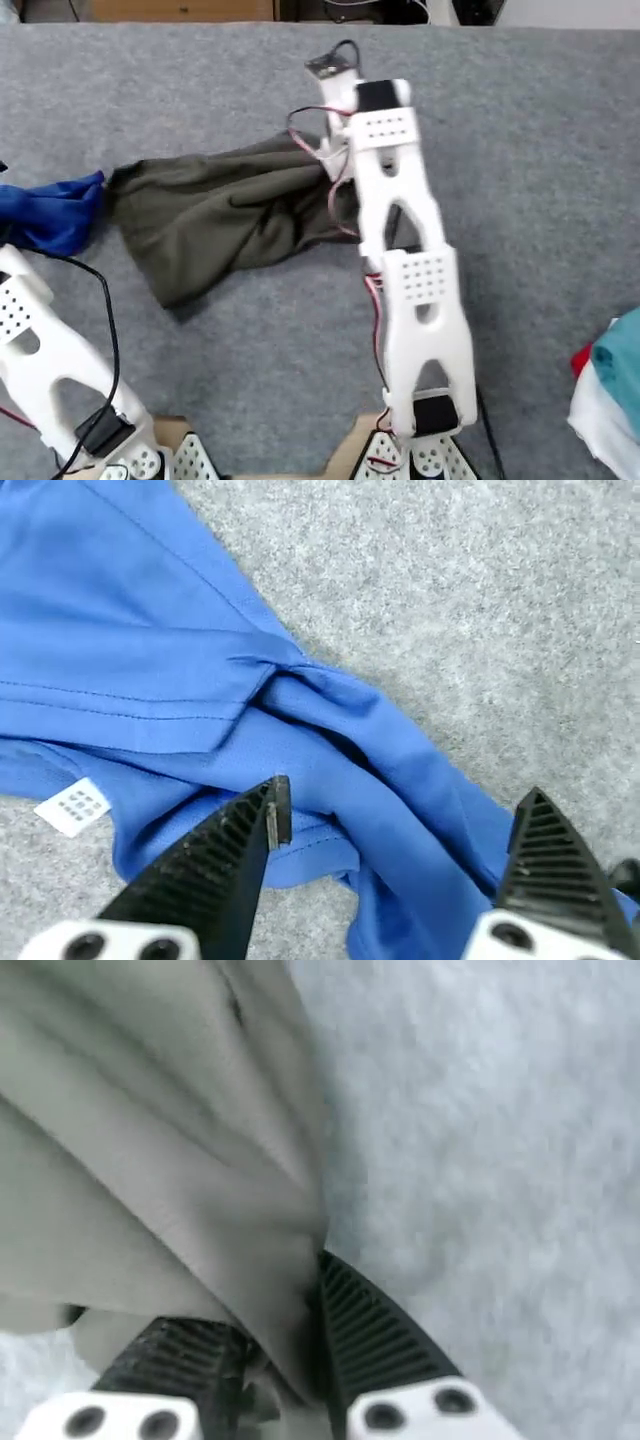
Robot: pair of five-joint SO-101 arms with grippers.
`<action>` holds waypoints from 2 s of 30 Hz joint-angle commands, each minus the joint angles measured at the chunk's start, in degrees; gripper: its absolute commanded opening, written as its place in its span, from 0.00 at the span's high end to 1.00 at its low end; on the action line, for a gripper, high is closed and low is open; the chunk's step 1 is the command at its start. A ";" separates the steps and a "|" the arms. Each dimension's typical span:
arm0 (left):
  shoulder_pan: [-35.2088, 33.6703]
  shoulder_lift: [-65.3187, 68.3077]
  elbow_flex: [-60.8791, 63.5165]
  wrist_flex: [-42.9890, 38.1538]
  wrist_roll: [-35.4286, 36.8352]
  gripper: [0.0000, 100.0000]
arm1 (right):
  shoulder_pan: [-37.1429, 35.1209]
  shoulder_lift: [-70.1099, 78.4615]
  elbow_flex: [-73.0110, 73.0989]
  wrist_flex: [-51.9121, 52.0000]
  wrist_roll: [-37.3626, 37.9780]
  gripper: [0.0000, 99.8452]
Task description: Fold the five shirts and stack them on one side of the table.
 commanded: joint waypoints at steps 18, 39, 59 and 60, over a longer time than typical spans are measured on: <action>14.42 -4.44 1.67 0.62 0.09 0.65 | 1.89 -40.40 35.21 0.88 11.25 0.88; 31.56 -4.97 5.27 0.62 4.48 0.65 | -0.22 -44.79 32.13 -8.97 9.23 0.65; 39.30 -4.35 16.26 0.35 10.46 0.78 | 8.48 2.33 -13.49 -11.16 9.14 0.65; 39.47 -4.35 16.26 -0.09 10.46 0.79 | 8.48 3.56 -16.04 -10.11 9.14 0.65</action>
